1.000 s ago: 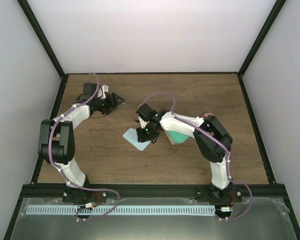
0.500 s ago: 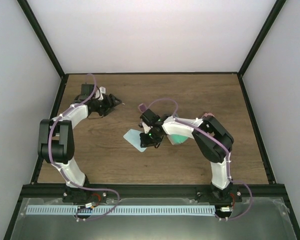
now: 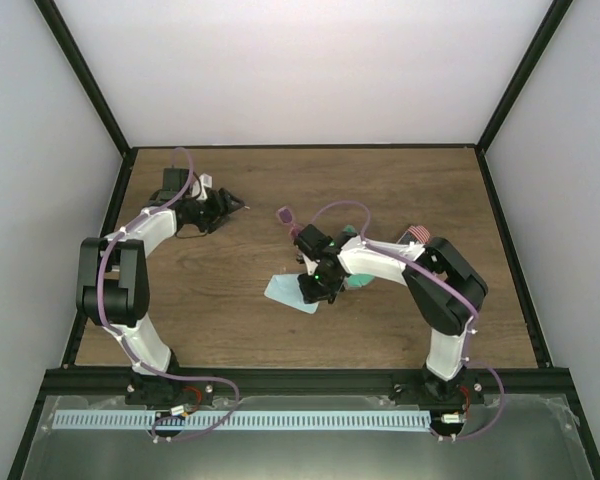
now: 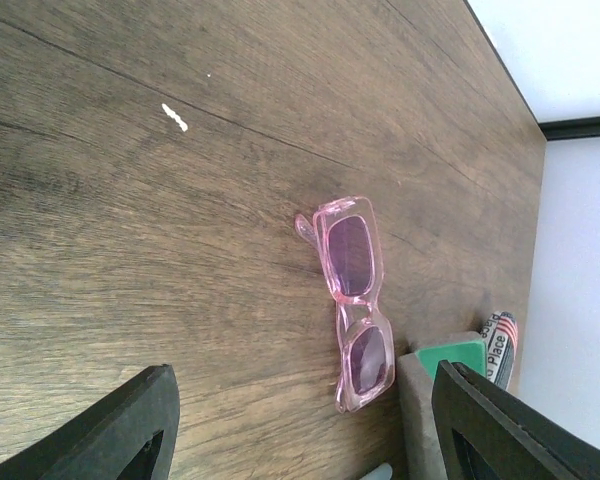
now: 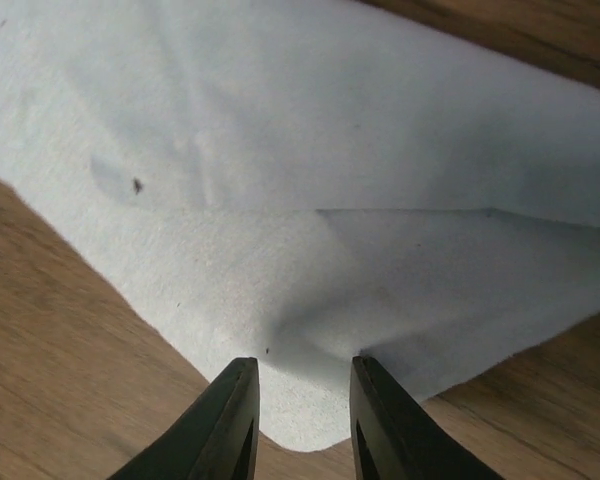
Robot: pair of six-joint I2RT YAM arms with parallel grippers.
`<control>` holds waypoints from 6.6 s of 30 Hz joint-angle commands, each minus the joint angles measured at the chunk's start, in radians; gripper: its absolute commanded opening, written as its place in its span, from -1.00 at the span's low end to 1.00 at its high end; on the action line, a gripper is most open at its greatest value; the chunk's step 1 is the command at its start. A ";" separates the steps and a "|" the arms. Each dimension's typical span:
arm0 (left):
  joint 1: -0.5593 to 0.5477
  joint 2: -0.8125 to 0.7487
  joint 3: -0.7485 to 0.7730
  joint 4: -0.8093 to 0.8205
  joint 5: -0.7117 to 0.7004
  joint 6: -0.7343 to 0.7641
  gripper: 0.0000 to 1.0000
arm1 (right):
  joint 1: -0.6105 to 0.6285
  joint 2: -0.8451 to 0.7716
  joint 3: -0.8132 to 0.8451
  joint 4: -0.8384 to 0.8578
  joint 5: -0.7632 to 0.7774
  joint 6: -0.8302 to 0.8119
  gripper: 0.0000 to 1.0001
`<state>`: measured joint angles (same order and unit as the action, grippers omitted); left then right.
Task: Organize the sunglasses
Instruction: Pick up the glasses cleaning cloth from the center of the board.
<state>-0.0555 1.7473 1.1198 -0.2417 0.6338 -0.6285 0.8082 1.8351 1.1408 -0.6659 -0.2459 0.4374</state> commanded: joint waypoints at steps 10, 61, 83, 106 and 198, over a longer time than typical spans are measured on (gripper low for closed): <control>0.002 0.008 -0.009 0.008 0.033 -0.006 0.42 | 0.023 0.025 0.277 -0.155 0.071 -0.062 -0.23; 0.003 0.037 -0.010 -0.017 0.047 0.024 0.44 | 0.117 0.230 0.492 -0.295 0.164 -0.062 -0.99; 0.003 0.038 -0.009 -0.019 0.052 0.024 0.43 | 0.116 0.296 0.459 -0.283 0.161 -0.064 -0.90; 0.003 0.043 -0.018 -0.016 0.056 0.027 0.44 | 0.117 0.269 0.508 -0.307 0.184 -0.048 -0.53; -0.295 -0.132 -0.009 -0.452 -0.381 0.470 0.18 | 0.171 -0.034 0.077 -0.194 0.287 0.186 -0.15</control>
<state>-0.3573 1.6413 1.1336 -0.6025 0.3012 -0.2119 0.9840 1.8107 1.2442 -0.9272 0.0639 0.6041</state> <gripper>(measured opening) 0.587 0.427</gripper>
